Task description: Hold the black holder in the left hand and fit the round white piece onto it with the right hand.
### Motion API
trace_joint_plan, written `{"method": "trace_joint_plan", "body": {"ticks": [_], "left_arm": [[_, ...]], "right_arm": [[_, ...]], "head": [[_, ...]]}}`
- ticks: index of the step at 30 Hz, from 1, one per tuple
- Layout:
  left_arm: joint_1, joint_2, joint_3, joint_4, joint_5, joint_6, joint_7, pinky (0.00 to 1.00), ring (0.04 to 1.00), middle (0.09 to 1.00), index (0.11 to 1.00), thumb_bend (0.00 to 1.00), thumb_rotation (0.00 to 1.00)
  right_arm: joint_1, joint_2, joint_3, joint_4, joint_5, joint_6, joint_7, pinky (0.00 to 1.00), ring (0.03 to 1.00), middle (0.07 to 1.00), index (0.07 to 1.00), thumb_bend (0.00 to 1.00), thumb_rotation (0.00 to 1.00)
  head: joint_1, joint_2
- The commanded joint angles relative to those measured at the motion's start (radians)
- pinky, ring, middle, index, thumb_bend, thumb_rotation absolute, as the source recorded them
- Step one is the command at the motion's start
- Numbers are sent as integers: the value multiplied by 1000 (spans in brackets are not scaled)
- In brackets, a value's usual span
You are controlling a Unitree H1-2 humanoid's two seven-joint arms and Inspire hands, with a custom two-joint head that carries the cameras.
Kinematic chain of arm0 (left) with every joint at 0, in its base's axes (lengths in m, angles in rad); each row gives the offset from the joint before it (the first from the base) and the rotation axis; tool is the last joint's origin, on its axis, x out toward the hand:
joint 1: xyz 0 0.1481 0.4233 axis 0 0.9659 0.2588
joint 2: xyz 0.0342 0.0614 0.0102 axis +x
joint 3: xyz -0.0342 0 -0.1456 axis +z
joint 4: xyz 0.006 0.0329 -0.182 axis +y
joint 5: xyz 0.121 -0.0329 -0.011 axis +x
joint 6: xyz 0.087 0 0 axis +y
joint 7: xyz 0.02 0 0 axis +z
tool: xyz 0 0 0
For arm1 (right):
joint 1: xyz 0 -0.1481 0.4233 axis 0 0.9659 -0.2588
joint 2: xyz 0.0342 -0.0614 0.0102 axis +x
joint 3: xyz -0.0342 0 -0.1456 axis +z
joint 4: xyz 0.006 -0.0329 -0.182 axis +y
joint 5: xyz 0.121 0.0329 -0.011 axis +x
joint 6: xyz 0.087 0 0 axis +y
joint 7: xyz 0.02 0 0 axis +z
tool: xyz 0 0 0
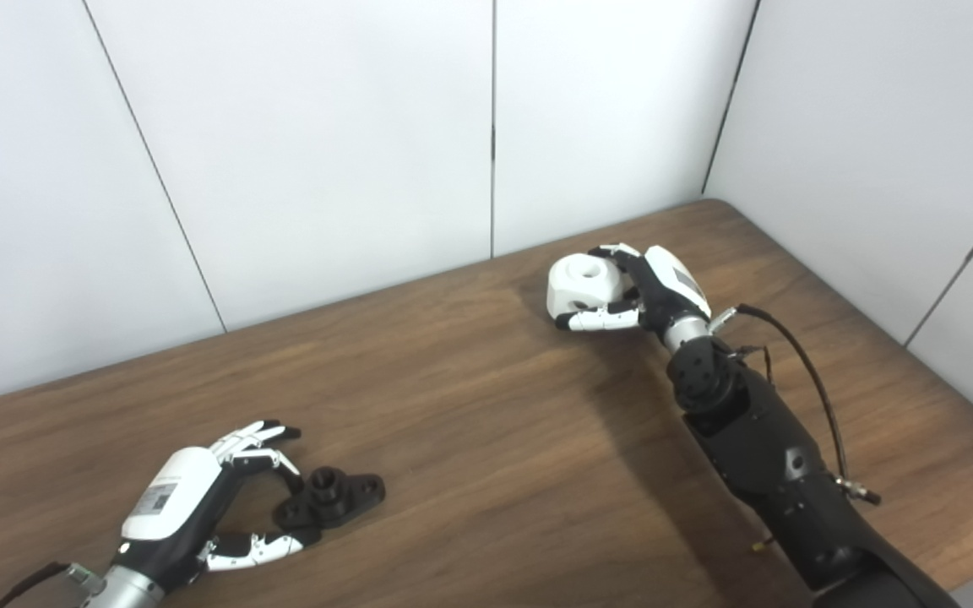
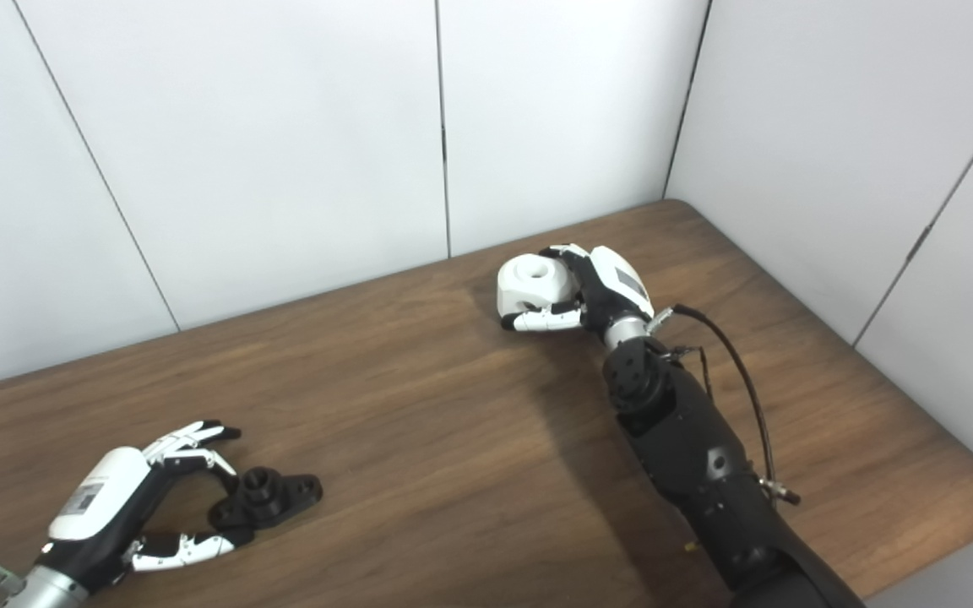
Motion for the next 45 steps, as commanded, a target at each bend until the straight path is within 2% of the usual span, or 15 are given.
{"method": "trace_joint_plan", "body": {"ticks": [1, 7, 11, 18, 19, 20, 21, 27, 30, 37, 45], "left_arm": [[89, 50, -51, 35, 78, 38, -146, 883, 911, 852, 485, 522, 48], [93, 57, -48, 22, 81, 39, -148, 882, 908, 849, 485, 522, 49], [93, 60, -46, 23, 80, 38, -151, 884, 910, 850, 485, 522, 49], [92, 63, -37, 37, 72, 14, -143, 888, 905, 846, 485, 522, 48], [93, 64, -35, 39, 71, 11, -141, 887, 903, 846, 485, 522, 49], [95, 65, -33, 40, 71, 8, -139, 884, 900, 845, 485, 522, 49], [96, 66, -32, 40, 72, 6, -137, 883, 899, 845, 485, 522, 49], [100, 71, -25, 45, 66, -2, -134, 888, 899, 846, 485, 522, 48], [102, 73, -22, 39, 68, 0, -137, 895, 904, 849, 485, 522, 48], [108, 71, -9, 29, 61, -9, -140, 883, 898, 845, 484, 522, 48], [101, 61, -13, 16, 84, 4, -144, 863, 889, 838, 484, 522, 49]], "right_arm": [[-51, -6, -1, -7, 0, -43, -23, 727, 887, 920, 808, 849, 396], [-58, -5, 0, 20, -3, -58, -43, 724, 872, 902, 781, 834, 375], [-65, -1, -4, 52, 6, -96, -68, 722, 859, 887, 755, 819, 345], [-92, 21, -9, 140, 2, -166, -165, 687, 799, 813, 602, 739, 202], [-97, 25, -10, 151, 3, -173, -176, 688, 795, 805, 548, 631, 174], [-100, 30, -10, 162, 5, -181, -187, 686, 787, 795, 512, 565, 155], [-104, 33, -11, 175, 7, -193, -198, 685, 784, 790, 499, 542, 149], [-121, 49, -9, 237, 3, -247, -258, 648, 752, 747, 481, 518, 139], [-122, 57, -10, 246, 3, -254, -275, 648, 752, 741, 481, 518, 139], [-112, 71, -20, 217, 20, -269, -284, 644, 736, 728, 481, 518, 139], [-94, 72, 21, 24, -15, -189, -200, 621, 731, 731, 481, 520, 139]], "head": [[-1, 2], [1, 4], [3, 3], [14, 4], [14, 4], [15, 4], [17, 5], [23, 6], [28, 8], [47, 18], [85, 30]]}}
